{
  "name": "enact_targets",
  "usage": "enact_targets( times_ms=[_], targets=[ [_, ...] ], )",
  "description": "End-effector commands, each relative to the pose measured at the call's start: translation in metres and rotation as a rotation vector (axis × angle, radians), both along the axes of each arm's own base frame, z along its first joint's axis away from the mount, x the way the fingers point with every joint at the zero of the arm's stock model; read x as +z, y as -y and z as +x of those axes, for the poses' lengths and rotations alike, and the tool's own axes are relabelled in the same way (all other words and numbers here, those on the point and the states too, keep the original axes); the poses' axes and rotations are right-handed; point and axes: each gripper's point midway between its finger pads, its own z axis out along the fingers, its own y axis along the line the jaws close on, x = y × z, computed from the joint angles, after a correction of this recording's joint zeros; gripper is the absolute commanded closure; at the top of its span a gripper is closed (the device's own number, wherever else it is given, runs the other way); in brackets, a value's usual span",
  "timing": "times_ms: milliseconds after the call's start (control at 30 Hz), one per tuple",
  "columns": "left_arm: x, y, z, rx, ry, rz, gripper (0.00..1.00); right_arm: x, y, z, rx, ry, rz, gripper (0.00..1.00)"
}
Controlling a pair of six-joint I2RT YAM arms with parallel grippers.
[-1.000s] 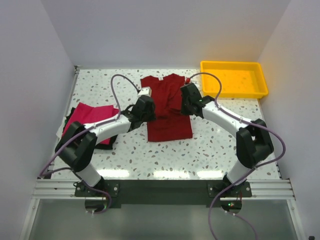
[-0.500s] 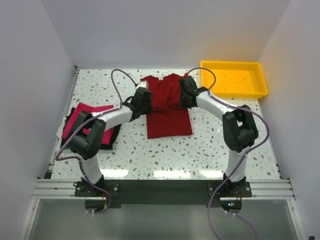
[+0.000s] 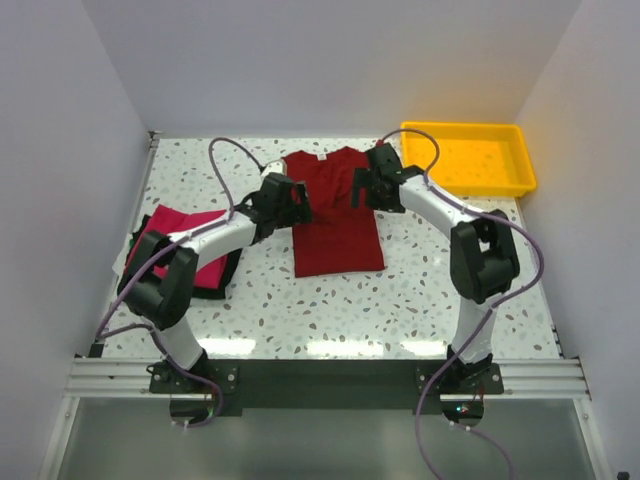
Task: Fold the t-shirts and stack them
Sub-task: Fold the tshirt
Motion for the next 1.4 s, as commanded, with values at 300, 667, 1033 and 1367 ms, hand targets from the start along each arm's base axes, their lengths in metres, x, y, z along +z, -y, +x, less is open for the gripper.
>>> enact_targets(
  times_ms=[300,667,1033,1367],
  targets=[
    [0.032,0.009,-0.077,-0.118,0.061,-0.145,0.00,0.005,0.010,-0.118,0.048,-0.058,0.209,0.01],
    [0.027,0.076,-0.006,-0.286,0.087,-0.208,0.00,-0.003,0.017,-0.150,0.077,-0.089,0.226,0.01],
    [0.047,0.042,0.117,-0.166,0.100,-0.094,0.00,0.035,0.033,-0.158,0.078,-0.005,0.190,0.01],
    [0.111,0.026,-0.001,-0.205,0.218,-0.184,0.00,0.005,0.019,-0.147,0.062,-0.074,0.224,0.01]
  ],
)
